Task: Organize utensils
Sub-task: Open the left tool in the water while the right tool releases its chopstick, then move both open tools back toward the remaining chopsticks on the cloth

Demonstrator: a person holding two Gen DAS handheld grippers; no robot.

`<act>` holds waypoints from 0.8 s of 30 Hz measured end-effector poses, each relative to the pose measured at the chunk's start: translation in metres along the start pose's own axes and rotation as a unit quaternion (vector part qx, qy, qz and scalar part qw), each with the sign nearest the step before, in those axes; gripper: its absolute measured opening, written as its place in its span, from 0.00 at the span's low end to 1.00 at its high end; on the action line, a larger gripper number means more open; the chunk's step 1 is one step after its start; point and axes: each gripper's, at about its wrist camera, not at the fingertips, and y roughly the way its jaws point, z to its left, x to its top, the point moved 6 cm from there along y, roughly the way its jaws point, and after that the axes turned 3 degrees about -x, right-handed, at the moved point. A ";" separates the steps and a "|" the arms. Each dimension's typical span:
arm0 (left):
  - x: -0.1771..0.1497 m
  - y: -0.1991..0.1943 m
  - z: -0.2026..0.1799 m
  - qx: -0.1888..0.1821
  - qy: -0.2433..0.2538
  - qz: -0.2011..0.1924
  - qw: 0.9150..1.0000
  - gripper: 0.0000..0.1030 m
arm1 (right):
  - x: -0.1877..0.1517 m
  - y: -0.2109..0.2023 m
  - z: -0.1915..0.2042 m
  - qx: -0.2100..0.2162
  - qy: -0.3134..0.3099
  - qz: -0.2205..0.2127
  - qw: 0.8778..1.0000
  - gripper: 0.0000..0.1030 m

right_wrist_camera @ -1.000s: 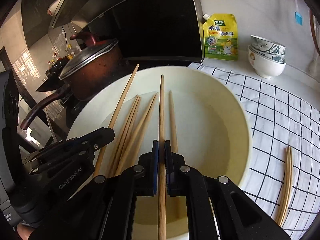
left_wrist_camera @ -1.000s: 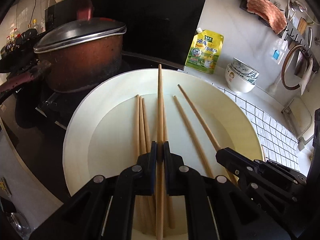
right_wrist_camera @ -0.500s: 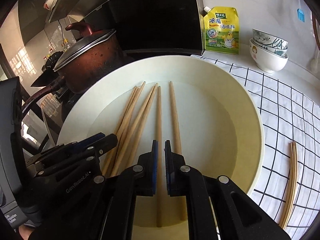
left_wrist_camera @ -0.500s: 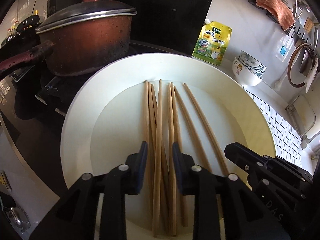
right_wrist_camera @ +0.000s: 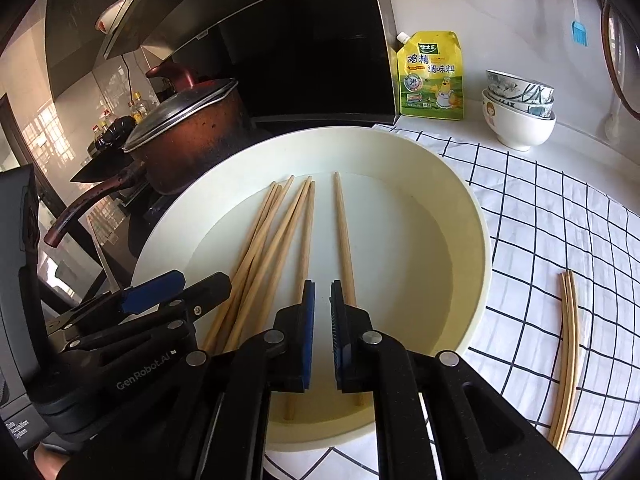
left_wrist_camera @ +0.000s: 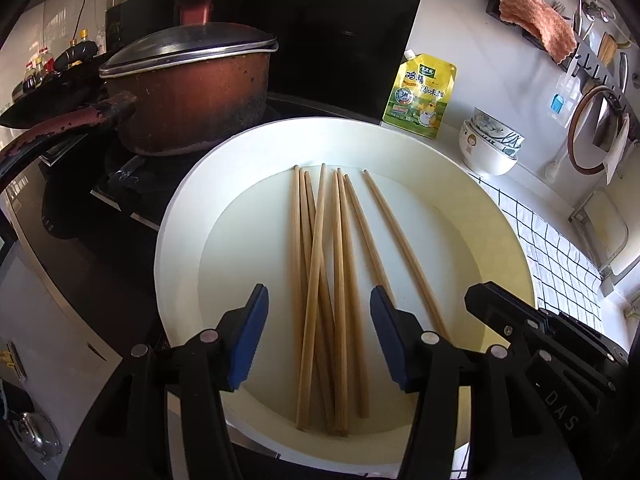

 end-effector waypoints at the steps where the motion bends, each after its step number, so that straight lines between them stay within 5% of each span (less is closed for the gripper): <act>1: -0.001 -0.002 -0.001 0.000 0.000 -0.001 1.000 0.53 | -0.001 -0.003 -0.001 -0.001 0.000 -0.003 1.000 0.16; 15: -0.021 -0.021 -0.028 -0.002 0.022 -0.005 1.000 0.58 | -0.024 -0.035 -0.032 -0.006 0.016 -0.024 1.000 0.20; 18: -0.024 -0.024 -0.037 -0.006 0.027 -0.006 1.000 0.60 | -0.027 -0.048 -0.038 -0.018 0.011 -0.040 0.999 0.33; 24: -0.030 -0.031 -0.061 -0.018 0.044 -0.009 0.999 0.62 | -0.038 -0.074 -0.062 -0.029 0.020 -0.056 0.998 0.33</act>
